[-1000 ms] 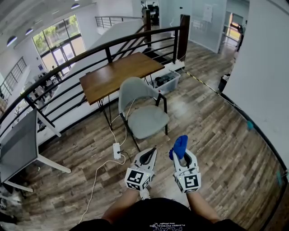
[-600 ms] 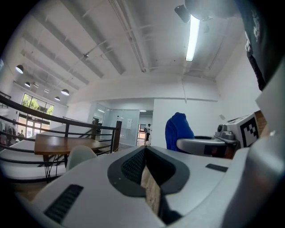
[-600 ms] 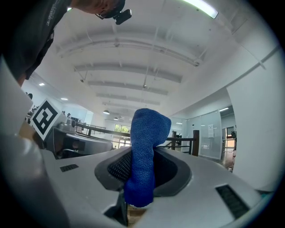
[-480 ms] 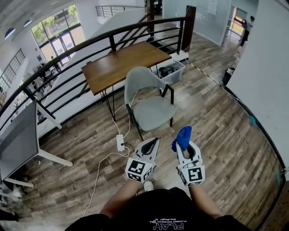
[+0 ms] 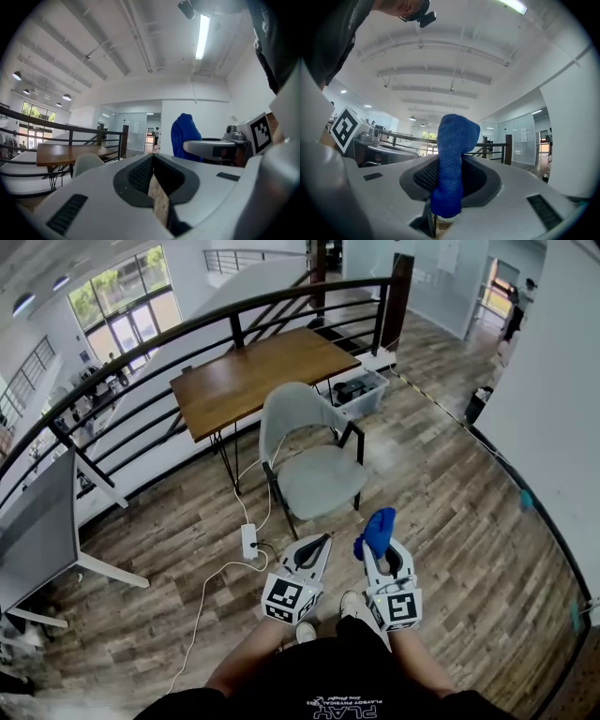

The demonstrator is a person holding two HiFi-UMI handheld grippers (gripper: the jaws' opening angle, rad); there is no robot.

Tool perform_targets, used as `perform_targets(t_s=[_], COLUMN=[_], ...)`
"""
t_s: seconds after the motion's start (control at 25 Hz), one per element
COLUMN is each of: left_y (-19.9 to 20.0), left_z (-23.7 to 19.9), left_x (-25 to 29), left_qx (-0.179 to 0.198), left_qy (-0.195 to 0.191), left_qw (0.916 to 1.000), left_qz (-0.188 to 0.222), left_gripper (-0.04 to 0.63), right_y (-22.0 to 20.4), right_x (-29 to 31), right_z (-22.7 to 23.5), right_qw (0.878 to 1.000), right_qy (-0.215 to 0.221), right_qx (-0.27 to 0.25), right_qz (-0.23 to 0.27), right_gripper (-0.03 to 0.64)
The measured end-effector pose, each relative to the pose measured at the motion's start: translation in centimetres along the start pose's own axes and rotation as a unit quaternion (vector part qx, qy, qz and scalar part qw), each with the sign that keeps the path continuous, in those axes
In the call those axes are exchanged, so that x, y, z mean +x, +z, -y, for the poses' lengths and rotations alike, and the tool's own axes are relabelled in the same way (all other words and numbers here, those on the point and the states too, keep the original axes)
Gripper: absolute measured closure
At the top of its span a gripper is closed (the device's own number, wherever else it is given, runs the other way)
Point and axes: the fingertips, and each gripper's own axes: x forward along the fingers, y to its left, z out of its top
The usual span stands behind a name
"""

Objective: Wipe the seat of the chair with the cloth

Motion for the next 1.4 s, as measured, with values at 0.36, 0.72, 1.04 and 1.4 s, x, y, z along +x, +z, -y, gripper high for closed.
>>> perform_targets(t_s=[0.36, 0.72, 1.04, 1.4], left_y=[1.1, 2.4, 0.6, 0.4], left_z=[-1.3, -2.7, -2.9, -5.6], left_x=[5.7, 12.6, 16.1, 16.6], left_qx=[-0.02, -0.012, -0.028, -0.02], left_qy=[0.017, 0.048, 0.072, 0.118], left_qw=[0.9996, 0.9987, 0.9969, 0.9925], left_qz=[0.008, 0.013, -0.015, -0.022], left_gripper=[0.588, 0.588, 0.588, 0.588], right_y=[-1.5, -2.8, -3.5, -3.4], right_x=[3.8, 7.9, 10.8, 13.4], right_z=[4.5, 9.1, 12.7, 12.6], right_qw=[0.999, 0.997, 0.993, 0.989], right_qy=[0.037, 0.079, 0.105, 0.144], right_qx=[0.003, 0.018, 0.03, 0.018], right_qz=[-0.034, -0.009, -0.037, -0.03], right_gripper=[0.506, 0.506, 0.506, 0.506])
